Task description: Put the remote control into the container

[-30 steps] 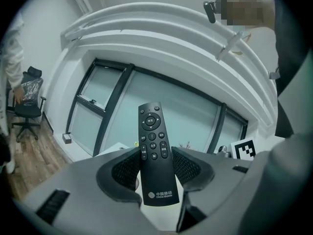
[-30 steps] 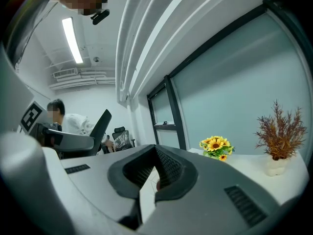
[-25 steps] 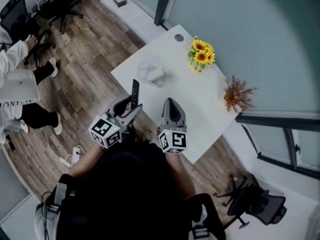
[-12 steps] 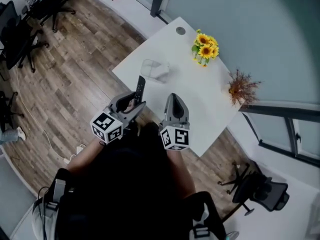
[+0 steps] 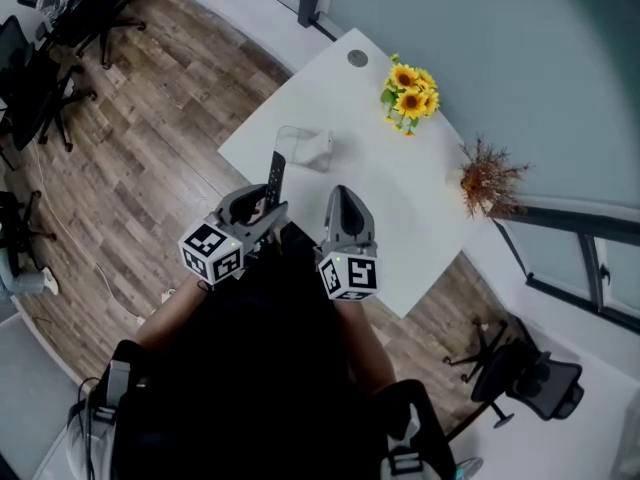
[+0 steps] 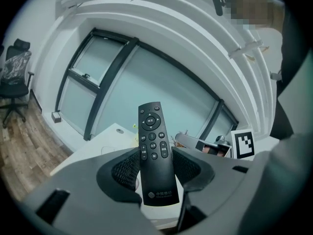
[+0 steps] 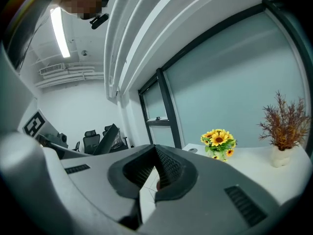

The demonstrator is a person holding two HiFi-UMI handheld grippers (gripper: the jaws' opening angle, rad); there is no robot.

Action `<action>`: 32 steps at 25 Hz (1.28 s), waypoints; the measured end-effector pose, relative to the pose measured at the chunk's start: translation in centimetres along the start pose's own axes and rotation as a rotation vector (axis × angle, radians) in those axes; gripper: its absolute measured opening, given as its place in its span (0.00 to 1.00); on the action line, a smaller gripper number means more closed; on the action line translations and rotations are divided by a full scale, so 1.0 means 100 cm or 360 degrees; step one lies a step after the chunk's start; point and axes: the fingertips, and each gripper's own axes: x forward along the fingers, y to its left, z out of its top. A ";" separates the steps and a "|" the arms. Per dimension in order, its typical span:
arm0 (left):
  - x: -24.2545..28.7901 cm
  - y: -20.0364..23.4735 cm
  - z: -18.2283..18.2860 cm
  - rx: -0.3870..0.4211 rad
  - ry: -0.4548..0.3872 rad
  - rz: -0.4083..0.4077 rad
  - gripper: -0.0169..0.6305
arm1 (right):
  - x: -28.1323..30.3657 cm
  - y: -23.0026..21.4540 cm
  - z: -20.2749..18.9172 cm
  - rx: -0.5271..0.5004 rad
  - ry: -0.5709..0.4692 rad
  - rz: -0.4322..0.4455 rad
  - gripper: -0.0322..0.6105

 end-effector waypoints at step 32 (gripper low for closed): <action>0.083 0.082 0.000 0.0163 0.0284 0.0236 0.34 | 0.080 -0.055 -0.007 0.0170 0.0125 0.0026 0.06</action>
